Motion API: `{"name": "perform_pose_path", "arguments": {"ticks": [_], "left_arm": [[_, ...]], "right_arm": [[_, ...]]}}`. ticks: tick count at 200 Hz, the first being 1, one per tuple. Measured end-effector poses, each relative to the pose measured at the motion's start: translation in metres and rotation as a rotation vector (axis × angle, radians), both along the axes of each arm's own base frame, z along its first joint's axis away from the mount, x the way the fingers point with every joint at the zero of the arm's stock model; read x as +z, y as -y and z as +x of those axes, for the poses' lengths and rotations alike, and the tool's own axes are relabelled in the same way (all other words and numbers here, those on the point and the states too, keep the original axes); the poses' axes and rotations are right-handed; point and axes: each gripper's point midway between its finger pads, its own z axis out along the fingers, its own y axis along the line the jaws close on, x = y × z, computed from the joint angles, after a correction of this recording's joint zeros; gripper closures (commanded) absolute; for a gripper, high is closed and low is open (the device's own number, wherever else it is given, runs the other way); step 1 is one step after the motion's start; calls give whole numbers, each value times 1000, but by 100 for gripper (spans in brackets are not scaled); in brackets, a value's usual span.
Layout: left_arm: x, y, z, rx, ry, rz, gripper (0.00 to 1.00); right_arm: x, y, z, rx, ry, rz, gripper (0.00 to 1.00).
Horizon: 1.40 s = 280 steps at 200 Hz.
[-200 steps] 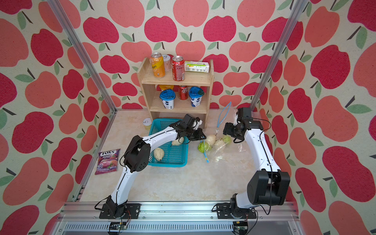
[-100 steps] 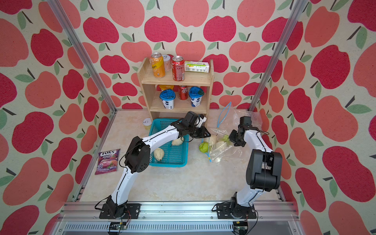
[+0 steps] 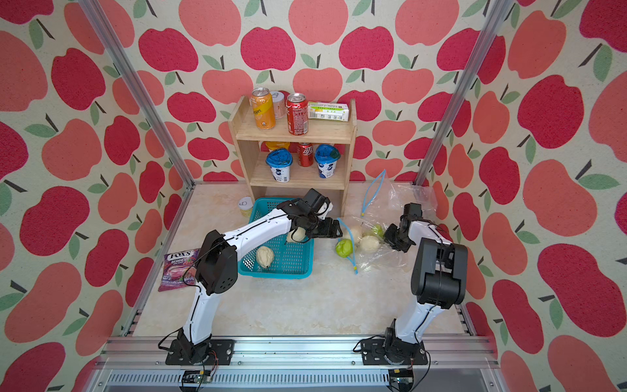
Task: Open the zip-top bag and take out the pear
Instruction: Pick up the pear from the zipper food storage bag.
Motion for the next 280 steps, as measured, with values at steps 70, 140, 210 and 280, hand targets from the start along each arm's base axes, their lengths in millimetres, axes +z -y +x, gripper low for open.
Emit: {"name": "perform_pose_path", "arguments": {"ticks": [70, 140, 210, 280], "left_arm": [[-3, 14, -16, -31, -34, 29, 37], [-45, 30, -19, -42, -99, 72, 23], [-69, 42, -15, -24, -140, 44, 12], [-77, 50, -8, 14, -145, -1, 27]], "right_arm": [[-9, -4, 1, -2, -15, 37, 68], [-8, -4, 2, -9, -10, 64, 67], [-6, -3, 4, -13, 0, 88, 67], [-7, -3, 4, -15, 10, 103, 67]]}}
